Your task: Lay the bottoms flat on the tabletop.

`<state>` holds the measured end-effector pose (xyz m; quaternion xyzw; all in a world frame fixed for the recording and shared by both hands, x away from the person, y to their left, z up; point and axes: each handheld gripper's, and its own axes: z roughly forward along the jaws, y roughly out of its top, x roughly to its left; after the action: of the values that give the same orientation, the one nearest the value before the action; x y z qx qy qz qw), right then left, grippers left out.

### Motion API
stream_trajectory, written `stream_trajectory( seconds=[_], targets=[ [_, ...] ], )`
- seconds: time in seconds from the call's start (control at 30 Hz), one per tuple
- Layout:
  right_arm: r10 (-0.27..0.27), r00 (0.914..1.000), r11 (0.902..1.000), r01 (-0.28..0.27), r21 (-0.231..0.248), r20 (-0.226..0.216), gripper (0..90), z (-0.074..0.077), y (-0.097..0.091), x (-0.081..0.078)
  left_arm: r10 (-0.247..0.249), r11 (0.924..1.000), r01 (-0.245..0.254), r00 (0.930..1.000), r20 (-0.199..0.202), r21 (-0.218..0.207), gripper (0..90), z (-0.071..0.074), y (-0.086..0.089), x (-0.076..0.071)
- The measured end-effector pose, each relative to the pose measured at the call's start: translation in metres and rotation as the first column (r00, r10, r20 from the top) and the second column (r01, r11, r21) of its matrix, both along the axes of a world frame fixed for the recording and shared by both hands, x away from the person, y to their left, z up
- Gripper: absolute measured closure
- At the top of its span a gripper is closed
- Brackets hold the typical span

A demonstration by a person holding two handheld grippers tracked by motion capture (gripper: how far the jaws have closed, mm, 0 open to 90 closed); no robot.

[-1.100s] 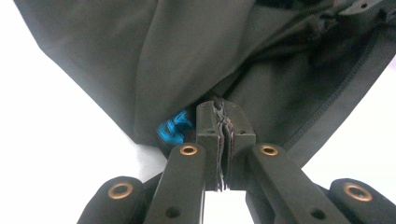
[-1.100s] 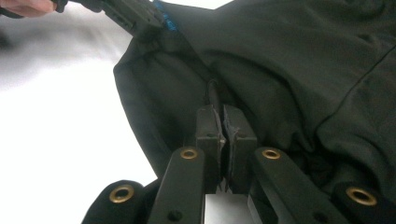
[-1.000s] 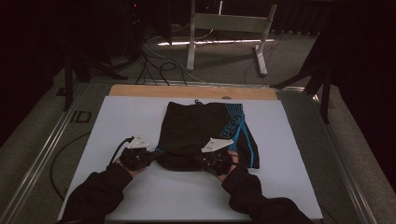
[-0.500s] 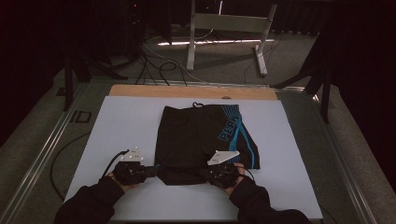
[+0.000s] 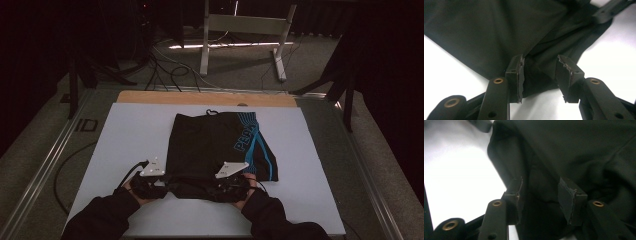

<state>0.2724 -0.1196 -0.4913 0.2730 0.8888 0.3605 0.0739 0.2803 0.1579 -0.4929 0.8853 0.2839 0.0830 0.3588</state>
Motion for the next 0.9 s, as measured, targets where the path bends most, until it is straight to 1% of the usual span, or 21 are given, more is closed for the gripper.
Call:
stream_trajectory(
  seconds=[0.03,0.07,0.1,0.13,0.17,0.2,0.27,0.37,0.47,0.5,0.57,0.6,0.67,0.7,0.73,0.8,0.87,0.9],
  targets=[
    [-0.003,1.0,0.9999,0.003,-0.012,0.003,57.9,-0.002,0.001,-0.001,0.005,0.9999,-0.005,1.0,-0.002,0.015,60.2,-0.001,-0.002,0.002],
    [0.005,0.9999,0.999,-0.004,-0.045,0.012,70.1,-0.005,0.002,0.0,0.009,0.9995,-0.009,0.9999,-0.012,0.029,67.7,-0.003,-0.003,0.006],
    [0.005,0.9999,0.999,-0.004,-0.045,0.012,70.1,-0.005,0.002,0.0,0.009,0.9995,-0.009,0.9999,-0.012,0.029,72.1,-0.003,-0.003,0.006],
    [-0.002,0.9999,0.9984,0.003,-0.057,0.017,76.3,-0.006,0.003,0.0,0.016,0.9992,-0.016,0.9997,-0.016,0.037,72.1,-0.004,-0.003,0.007],
    [-0.001,0.9999,0.9981,0.002,-0.061,0.015,83.1,-0.006,0.002,0.0,0.017,0.9991,-0.017,0.9996,-0.021,0.039,76.9,-0.003,-0.002,0.007],
    [0.005,0.9999,0.9979,-0.004,-0.064,0.015,85.7,-0.004,0.001,0.0,0.021,0.9991,-0.021,0.9995,-0.022,0.038,84.2,-0.003,-0.001,0.007],
    [0.006,0.9999,0.9978,-0.006,-0.065,0.013,86.1,-0.003,0.0,0.0,0.021,0.9994,-0.02,0.9996,-0.018,0.028,85.5,0.0,0.003,0.006],
    [0.016,0.9996,0.9989,-0.015,-0.044,0.021,86.2,0.004,-0.004,-0.002,0.015,0.9998,-0.015,0.9998,-0.008,0.009,86.3,0.005,0.007,0.002],
    [0.021,0.9994,0.9994,-0.02,-0.03,0.028,86.2,0.007,-0.007,-0.004,0.004,1.0,-0.004,1.0,-0.005,-0.008,86.3,0.008,0.013,-0.004],
    [0.017,0.9996,0.9996,-0.017,-0.025,0.023,86.2,0.008,-0.008,-0.005,-0.002,0.9998,0.001,0.9999,-0.013,-0.019,86.3,0.008,0.015,-0.005],
    [0.017,0.9997,0.9997,-0.017,-0.015,0.019,86.1,0.01,-0.011,-0.006,-0.003,0.9997,0.003,0.9999,-0.015,-0.023,86.2,0.007,0.02,-0.008],
    [0.016,0.9998,0.9998,-0.016,-0.007,0.011,86.1,0.01,-0.014,-0.008,-0.005,0.9996,0.004,0.9998,-0.021,-0.028,86.1,0.006,0.022,-0.009],
    [0.017,0.9998,0.9998,-0.017,-0.003,0.013,86.1,0.009,-0.014,-0.009,-0.012,0.9991,0.011,0.9994,-0.033,-0.042,86.1,0.005,0.027,-0.011],
    [0.019,0.9998,0.9998,-0.019,-0.001,0.006,86.1,0.009,-0.015,-0.01,-0.017,0.9987,0.015,0.9993,-0.033,-0.048,86.1,0.004,0.028,-0.012],
    [0.017,0.9998,0.9998,-0.017,0.006,0.01,86.1,0.009,-0.015,-0.011,-0.021,0.9984,0.019,0.999,-0.039,-0.054,86.1,0.004,0.03,-0.013],
    [0.026,0.9997,0.9996,-0.026,0.008,0.003,86.2,0.009,-0.014,-0.013,-0.034,0.9982,0.032,0.9987,-0.037,-0.051,86.0,0.003,0.032,-0.014],
    [0.041,0.9991,0.9991,-0.041,0.007,0.007,86.1,0.008,-0.014,-0.015,-0.043,0.9977,0.041,0.9982,-0.042,-0.055,86.0,0.003,0.033,-0.016],
    [0.041,0.9992,0.9991,-0.041,0.007,0.001,85.7,0.007,-0.013,-0.017,-0.05,0.9974,0.047,0.9977,-0.045,-0.055,86.0,0.002,0.034,-0.016]
  ],
)
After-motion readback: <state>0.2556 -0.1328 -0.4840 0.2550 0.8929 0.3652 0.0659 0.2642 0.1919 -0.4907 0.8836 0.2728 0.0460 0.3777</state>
